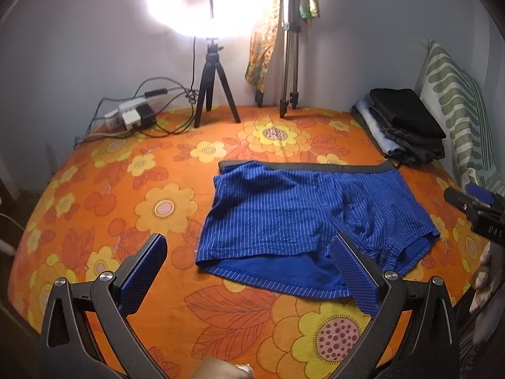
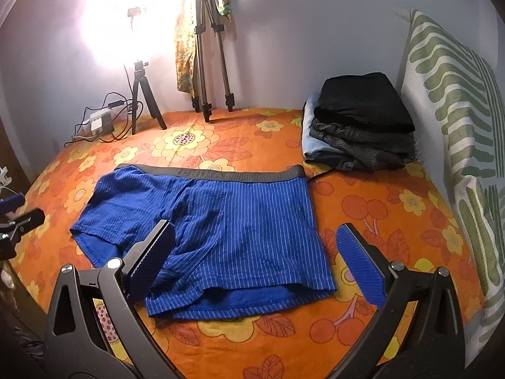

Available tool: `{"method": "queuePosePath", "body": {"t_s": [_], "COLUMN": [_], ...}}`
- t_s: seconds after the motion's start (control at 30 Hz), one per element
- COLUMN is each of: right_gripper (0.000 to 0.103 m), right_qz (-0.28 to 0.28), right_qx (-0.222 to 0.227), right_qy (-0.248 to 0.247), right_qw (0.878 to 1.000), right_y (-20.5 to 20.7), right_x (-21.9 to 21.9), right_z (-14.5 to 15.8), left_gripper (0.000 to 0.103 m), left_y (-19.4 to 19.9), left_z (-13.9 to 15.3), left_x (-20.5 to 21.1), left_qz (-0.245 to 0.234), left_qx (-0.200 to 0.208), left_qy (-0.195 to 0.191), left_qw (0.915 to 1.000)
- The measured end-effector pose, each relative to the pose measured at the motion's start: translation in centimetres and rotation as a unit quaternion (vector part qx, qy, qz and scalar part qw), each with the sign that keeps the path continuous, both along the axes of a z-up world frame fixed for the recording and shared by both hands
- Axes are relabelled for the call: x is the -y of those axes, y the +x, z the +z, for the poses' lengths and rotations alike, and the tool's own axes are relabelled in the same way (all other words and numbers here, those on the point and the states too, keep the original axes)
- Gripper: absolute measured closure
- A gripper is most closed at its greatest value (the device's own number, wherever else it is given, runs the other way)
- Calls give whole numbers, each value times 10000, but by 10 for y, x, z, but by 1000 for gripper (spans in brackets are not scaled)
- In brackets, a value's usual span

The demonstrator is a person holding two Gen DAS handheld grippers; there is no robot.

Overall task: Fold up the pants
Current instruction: 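Move both tools toward the waistband of the blue boxer briefs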

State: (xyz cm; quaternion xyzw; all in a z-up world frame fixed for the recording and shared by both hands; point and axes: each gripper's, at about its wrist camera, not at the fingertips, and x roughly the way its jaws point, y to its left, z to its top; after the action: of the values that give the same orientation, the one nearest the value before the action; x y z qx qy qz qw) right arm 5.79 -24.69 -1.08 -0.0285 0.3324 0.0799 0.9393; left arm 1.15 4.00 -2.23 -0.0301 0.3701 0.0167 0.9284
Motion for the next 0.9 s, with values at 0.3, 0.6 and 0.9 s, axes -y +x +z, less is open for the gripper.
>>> {"method": "queuePosePath", "body": {"t_s": [0.3, 0.6, 0.9], "right_gripper": [0, 9, 26], "right_qz": [429, 462, 578], "right_qx": [-193, -579, -1389], "right_qy": [249, 578, 1085], "right_qw": [9986, 9956, 9826], "right_y": [29, 72, 129], "right_x": [-7, -4, -8], "right_z": [16, 16, 1], "left_gripper": [22, 52, 81], "left_y": [9, 16, 27], "left_z": [-11, -23, -40], "left_x": [-15, -34, -50], "left_qz": [137, 107, 203], "left_qx": [-223, -433, -649], "left_qy": [-219, -717, -950], "left_qw": [9994, 9964, 9932]}}
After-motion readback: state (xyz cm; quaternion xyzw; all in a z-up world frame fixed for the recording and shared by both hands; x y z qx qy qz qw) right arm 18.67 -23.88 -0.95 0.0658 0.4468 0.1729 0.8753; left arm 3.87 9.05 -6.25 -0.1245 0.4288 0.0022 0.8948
